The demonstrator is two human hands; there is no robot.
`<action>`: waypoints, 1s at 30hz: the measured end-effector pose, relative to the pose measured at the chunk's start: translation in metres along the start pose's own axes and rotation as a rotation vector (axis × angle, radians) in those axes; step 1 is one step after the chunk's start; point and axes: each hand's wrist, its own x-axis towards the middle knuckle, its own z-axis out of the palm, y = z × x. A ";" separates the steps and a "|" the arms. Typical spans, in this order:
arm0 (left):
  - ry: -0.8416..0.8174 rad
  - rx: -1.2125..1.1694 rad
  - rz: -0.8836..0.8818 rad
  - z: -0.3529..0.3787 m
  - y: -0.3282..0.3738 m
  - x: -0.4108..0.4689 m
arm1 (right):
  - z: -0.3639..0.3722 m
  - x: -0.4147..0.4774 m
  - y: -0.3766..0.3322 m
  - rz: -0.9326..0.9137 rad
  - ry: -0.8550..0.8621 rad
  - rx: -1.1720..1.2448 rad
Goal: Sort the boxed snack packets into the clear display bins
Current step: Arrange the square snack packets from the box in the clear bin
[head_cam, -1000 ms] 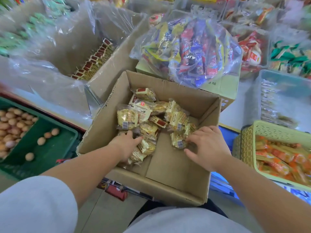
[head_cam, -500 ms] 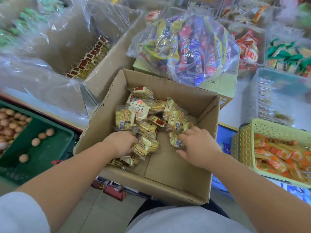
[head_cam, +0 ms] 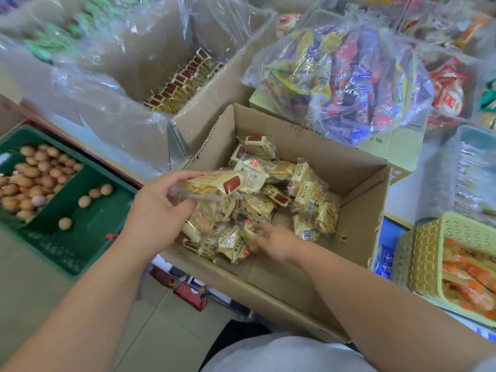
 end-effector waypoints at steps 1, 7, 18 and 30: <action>0.026 -0.124 -0.047 -0.002 0.000 -0.006 | 0.002 0.005 -0.003 0.040 0.033 0.101; 0.094 -0.683 -0.254 -0.018 -0.019 -0.036 | 0.020 0.022 -0.006 0.115 0.126 0.029; 0.118 -0.804 -0.293 -0.025 -0.044 -0.067 | 0.046 0.036 -0.020 0.148 0.093 0.364; 0.262 -0.724 -0.223 -0.003 -0.052 -0.075 | 0.049 0.040 -0.018 0.060 0.045 0.425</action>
